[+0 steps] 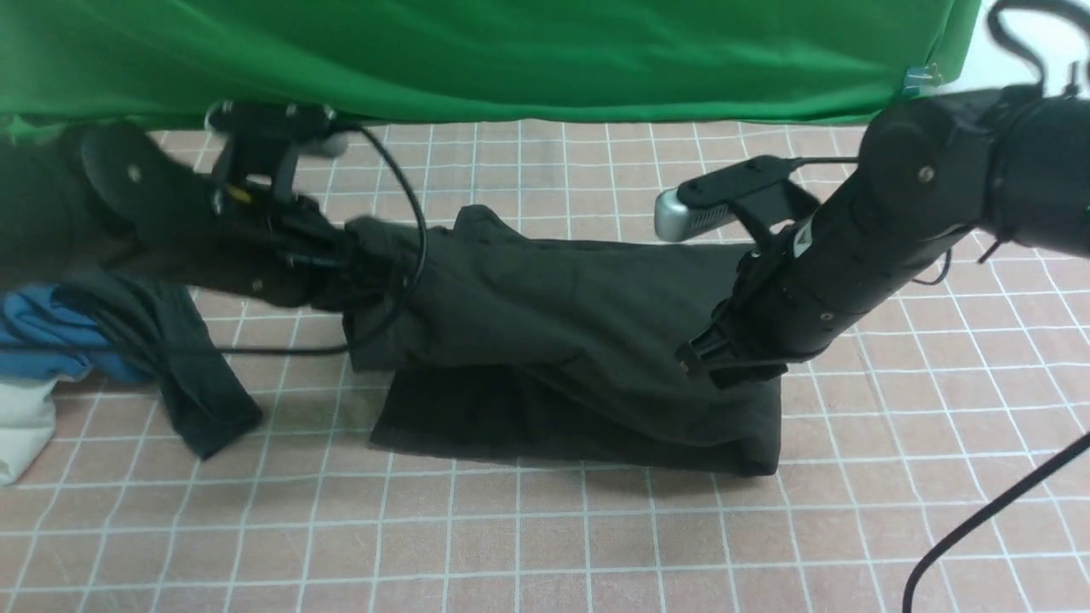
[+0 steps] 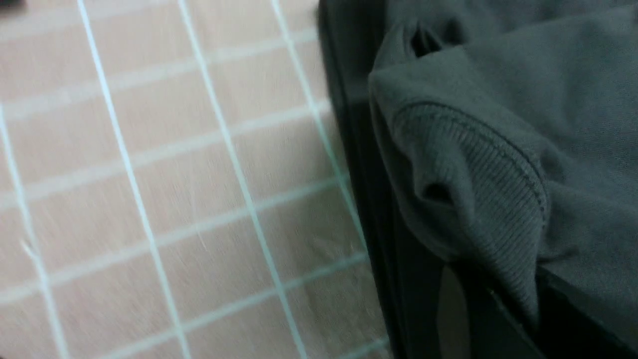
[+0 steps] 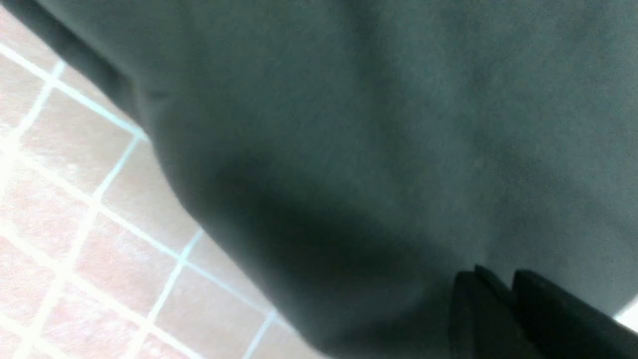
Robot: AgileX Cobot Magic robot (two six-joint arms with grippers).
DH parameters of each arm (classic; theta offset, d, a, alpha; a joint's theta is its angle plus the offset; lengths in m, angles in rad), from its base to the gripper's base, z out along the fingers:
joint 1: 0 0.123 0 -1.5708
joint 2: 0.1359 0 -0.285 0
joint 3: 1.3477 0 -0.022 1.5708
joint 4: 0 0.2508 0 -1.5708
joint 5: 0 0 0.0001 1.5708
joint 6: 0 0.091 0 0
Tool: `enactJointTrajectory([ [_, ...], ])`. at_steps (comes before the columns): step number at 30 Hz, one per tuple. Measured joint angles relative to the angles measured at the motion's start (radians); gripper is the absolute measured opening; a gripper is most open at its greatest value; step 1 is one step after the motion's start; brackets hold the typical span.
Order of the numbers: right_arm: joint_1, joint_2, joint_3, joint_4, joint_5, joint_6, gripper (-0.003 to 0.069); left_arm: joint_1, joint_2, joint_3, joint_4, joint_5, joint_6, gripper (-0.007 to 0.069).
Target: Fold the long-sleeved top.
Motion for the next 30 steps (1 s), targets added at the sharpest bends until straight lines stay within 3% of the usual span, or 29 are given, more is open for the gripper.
enactJointTrajectory([
  [11,0.000,0.120,0.000,-0.004,0.030,-0.001,0.0155,0.000,0.090,-0.072,0.182,0.092,-0.025,0.0069],
  [20,0.000,0.168,0.000,0.000,0.050,-0.012,0.0155,0.000,0.155,-0.074,0.230,0.098,-0.042,0.0075],
  [24,0.000,0.124,0.013,-0.007,0.080,-0.010,0.0157,0.000,0.162,-0.075,0.240,0.098,-0.042,0.0134],
  [30,-0.027,-0.015,0.020,-0.023,0.050,0.054,0.0202,0.000,0.162,-0.076,0.263,0.093,-0.041,0.0340],
])
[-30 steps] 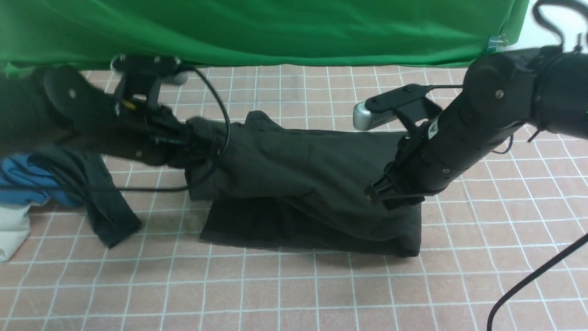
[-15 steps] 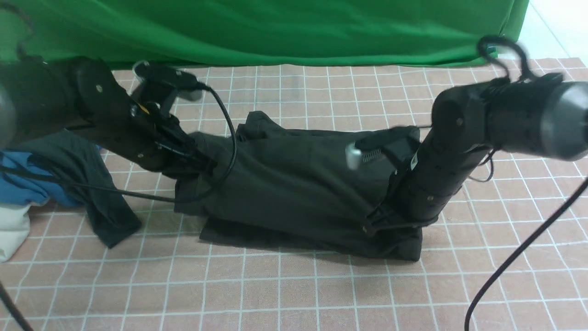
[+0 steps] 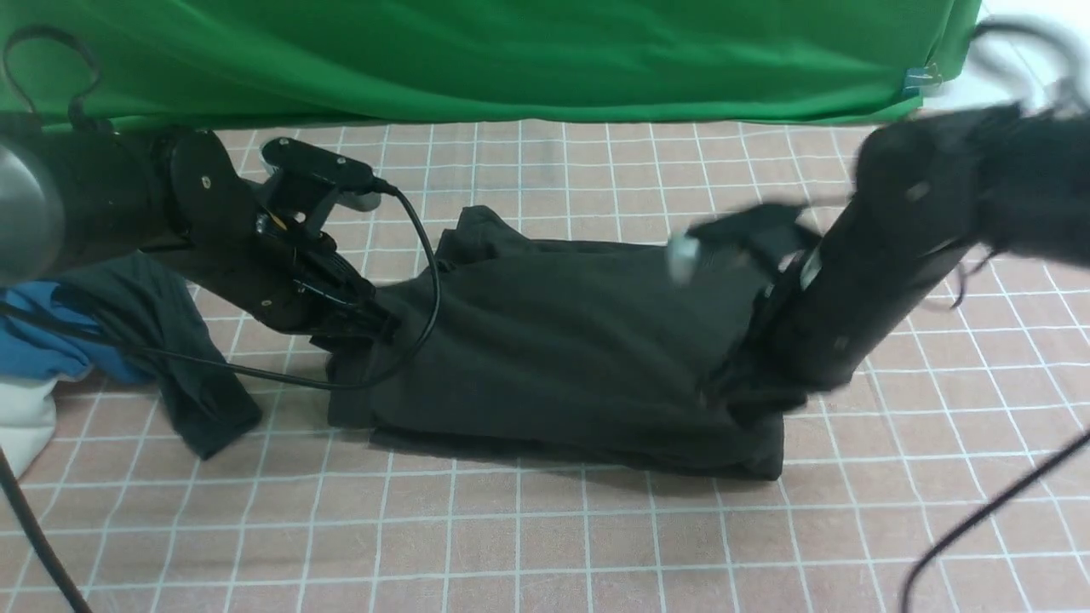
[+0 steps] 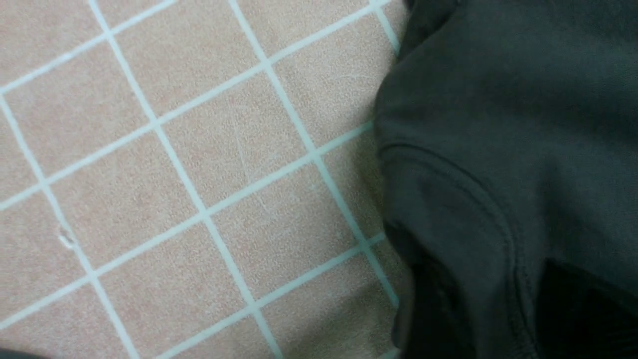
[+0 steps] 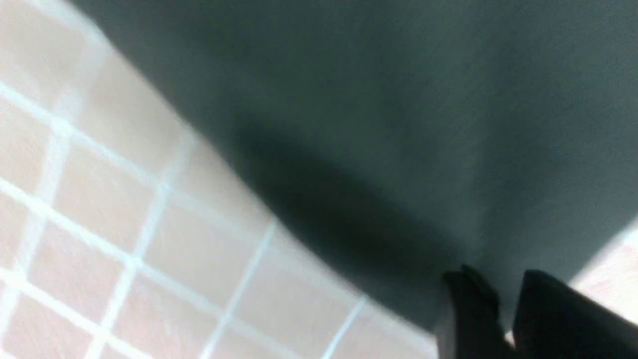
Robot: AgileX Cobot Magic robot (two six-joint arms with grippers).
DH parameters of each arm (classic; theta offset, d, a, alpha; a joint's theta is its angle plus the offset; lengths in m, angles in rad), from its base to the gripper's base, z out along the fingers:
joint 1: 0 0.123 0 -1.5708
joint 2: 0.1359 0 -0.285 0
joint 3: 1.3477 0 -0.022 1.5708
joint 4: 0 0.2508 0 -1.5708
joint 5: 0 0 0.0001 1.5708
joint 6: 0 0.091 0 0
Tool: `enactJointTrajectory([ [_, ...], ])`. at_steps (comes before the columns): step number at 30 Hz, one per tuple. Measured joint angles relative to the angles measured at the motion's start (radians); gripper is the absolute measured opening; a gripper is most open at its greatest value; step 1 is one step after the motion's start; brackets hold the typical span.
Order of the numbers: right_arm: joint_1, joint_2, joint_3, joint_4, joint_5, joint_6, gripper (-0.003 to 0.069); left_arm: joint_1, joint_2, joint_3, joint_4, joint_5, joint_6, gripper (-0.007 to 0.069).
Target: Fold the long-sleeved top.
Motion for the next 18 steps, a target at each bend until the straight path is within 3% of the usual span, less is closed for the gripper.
enactJointTrajectory([
  [6,-0.100,0.005,0.000,-0.010,-0.246,0.025,0.0267,0.000,-0.042,0.000,0.058,0.015,-0.052,0.0552],
  [8,-0.121,0.039,0.000,-0.011,-0.337,0.021,0.0253,0.000,-0.087,0.000,0.060,0.016,-0.079,0.0577],
  [11,-0.131,0.095,0.000,-0.011,-0.449,0.001,0.0221,0.000,-0.157,0.000,0.052,0.017,-0.092,0.0557],
  [15,-0.134,0.208,0.001,-0.011,-0.595,-0.054,0.0189,-0.001,-0.326,0.000,0.014,0.060,-0.095,0.0375],
  [16,-0.140,0.247,0.002,-0.011,-0.623,-0.058,0.0188,-0.001,-0.397,0.000,-0.002,0.079,-0.095,0.0277],
  [17,-0.141,0.247,0.002,-0.011,-0.625,-0.058,0.0188,-0.001,-0.417,0.000,-0.005,0.084,-0.093,0.0262],
  [18,-0.149,0.272,0.002,-0.011,-0.635,-0.059,0.0188,-0.001,-0.493,0.005,-0.023,0.092,-0.083,0.0145],
])
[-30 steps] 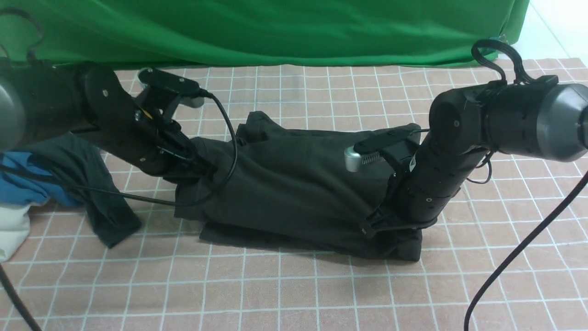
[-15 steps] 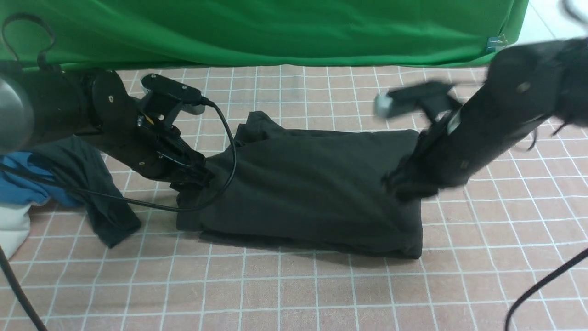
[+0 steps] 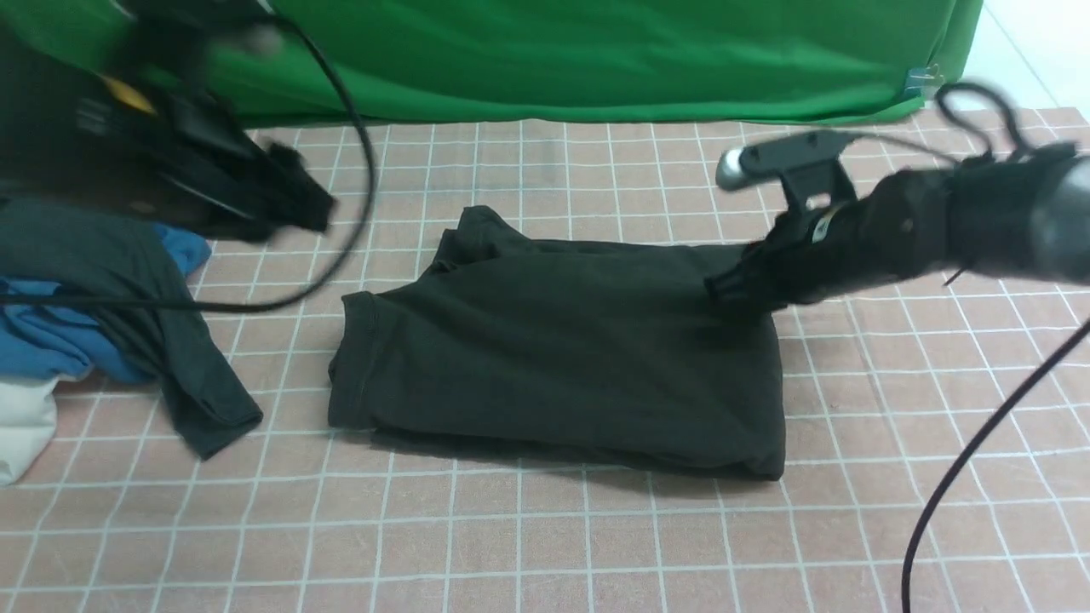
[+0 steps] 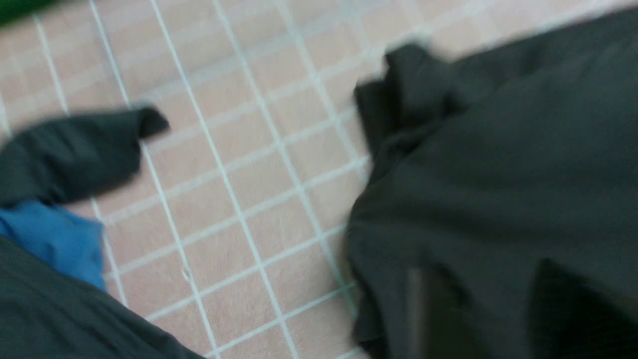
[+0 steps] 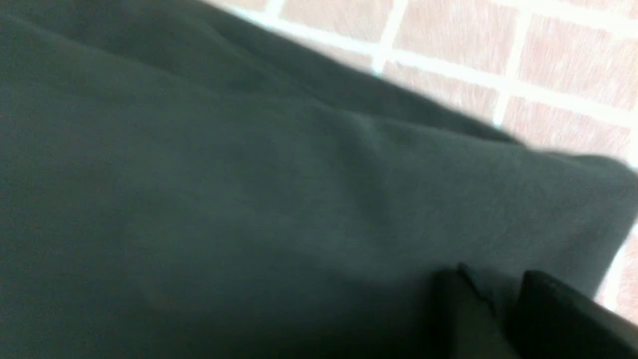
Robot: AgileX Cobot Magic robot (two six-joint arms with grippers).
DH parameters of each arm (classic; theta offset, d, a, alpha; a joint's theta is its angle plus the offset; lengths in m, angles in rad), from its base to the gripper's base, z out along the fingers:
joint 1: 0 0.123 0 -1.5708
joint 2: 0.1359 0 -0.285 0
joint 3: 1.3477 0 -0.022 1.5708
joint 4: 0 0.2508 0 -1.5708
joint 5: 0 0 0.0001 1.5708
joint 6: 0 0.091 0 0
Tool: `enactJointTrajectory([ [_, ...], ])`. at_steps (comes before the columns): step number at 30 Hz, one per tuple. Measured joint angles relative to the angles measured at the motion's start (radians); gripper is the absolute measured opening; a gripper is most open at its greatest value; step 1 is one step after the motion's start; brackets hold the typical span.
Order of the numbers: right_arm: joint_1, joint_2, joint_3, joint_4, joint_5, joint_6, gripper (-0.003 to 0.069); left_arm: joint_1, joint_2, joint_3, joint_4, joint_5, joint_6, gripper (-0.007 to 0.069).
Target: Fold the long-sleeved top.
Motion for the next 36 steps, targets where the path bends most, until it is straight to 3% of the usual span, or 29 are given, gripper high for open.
enactJointTrajectory([
  [2,-0.013,0.017,0.002,0.000,0.000,-0.003,0.0189,0.000,-0.124,0.029,-0.031,0.000,0.045,0.0049],
  [5,-0.025,-0.002,0.003,0.000,0.030,-0.008,0.0190,0.000,-0.287,0.089,-0.046,-0.013,0.075,0.0019],
  [9,-0.029,-0.078,0.007,0.000,0.101,-0.019,0.0186,0.000,-0.465,0.193,-0.052,-0.048,0.083,0.0018],
  [14,-0.026,-0.304,0.012,0.000,0.321,-0.023,0.0137,0.000,-0.743,0.399,-0.082,-0.087,0.089,0.0018],
  [18,0.014,-0.596,0.106,0.000,0.472,-0.013,0.0051,0.000,-0.981,0.581,-0.091,-0.125,0.092,0.0018],
  [27,0.086,-1.130,0.354,0.003,0.518,0.144,0.0028,0.000,-1.181,0.739,-0.088,-0.226,0.094,0.0018],
  [36,0.085,-1.436,0.516,0.001,0.481,0.170,0.0032,0.000,-1.183,0.743,-0.080,-0.226,0.098,0.0018],
])
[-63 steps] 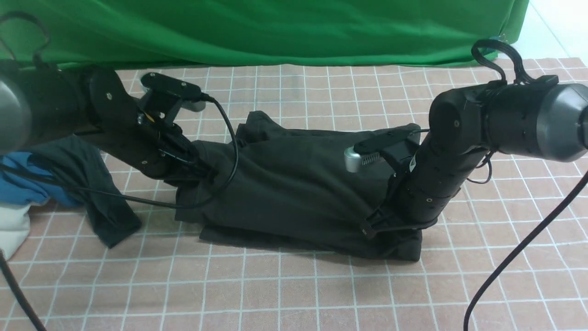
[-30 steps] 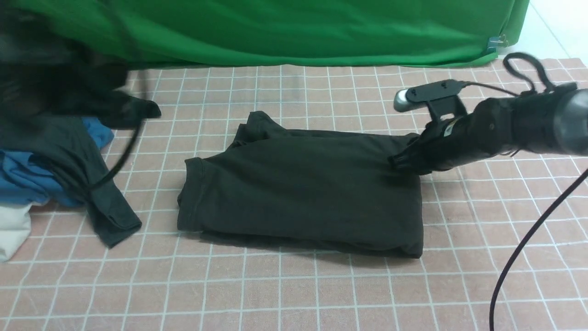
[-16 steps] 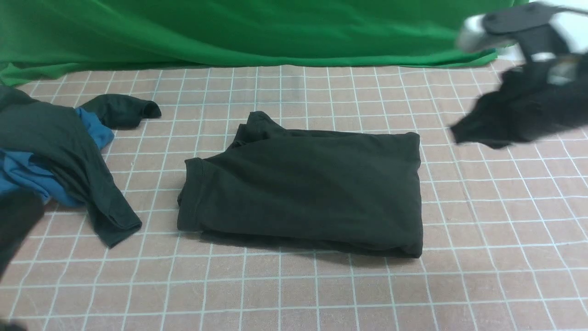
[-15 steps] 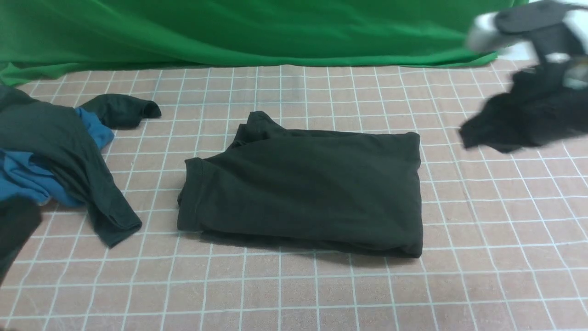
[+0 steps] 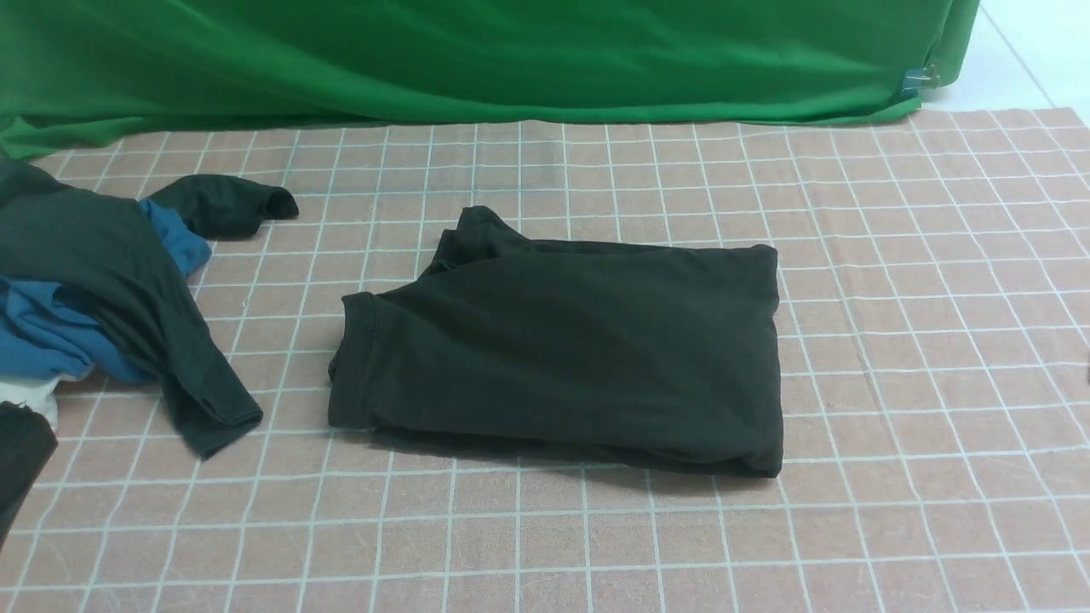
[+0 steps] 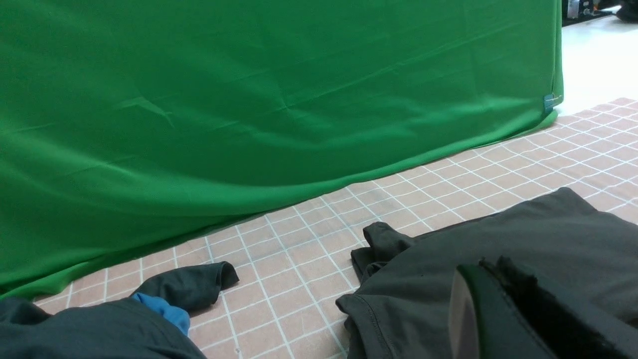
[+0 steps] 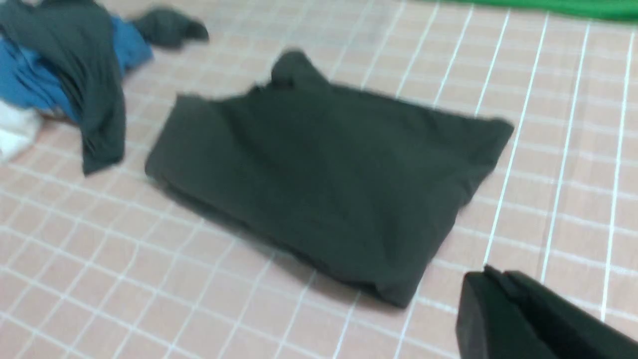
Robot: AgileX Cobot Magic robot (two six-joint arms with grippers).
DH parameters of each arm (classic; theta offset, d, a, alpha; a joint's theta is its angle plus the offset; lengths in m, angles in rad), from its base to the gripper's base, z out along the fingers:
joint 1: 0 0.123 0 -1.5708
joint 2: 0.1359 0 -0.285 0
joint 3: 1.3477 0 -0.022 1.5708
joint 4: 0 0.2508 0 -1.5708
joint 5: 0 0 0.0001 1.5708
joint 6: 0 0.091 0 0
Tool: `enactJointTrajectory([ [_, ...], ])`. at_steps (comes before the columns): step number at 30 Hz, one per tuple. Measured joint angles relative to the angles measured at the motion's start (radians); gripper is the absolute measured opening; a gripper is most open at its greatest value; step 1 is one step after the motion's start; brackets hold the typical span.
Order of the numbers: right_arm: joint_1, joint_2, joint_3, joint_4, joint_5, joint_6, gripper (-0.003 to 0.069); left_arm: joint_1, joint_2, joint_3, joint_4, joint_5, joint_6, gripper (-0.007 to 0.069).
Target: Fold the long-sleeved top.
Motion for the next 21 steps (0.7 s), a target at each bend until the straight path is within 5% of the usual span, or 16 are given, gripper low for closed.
enactJointTrajectory([
  [15,0.000,-0.073,0.036,-0.001,-0.010,0.019,0.0080,0.000,0.000,0.000,0.001,0.000,0.025,0.0018],
  [21,-0.081,-0.116,0.094,-0.031,-0.115,-0.038,0.0027,0.000,0.000,0.000,0.001,0.000,0.029,0.0018],
])
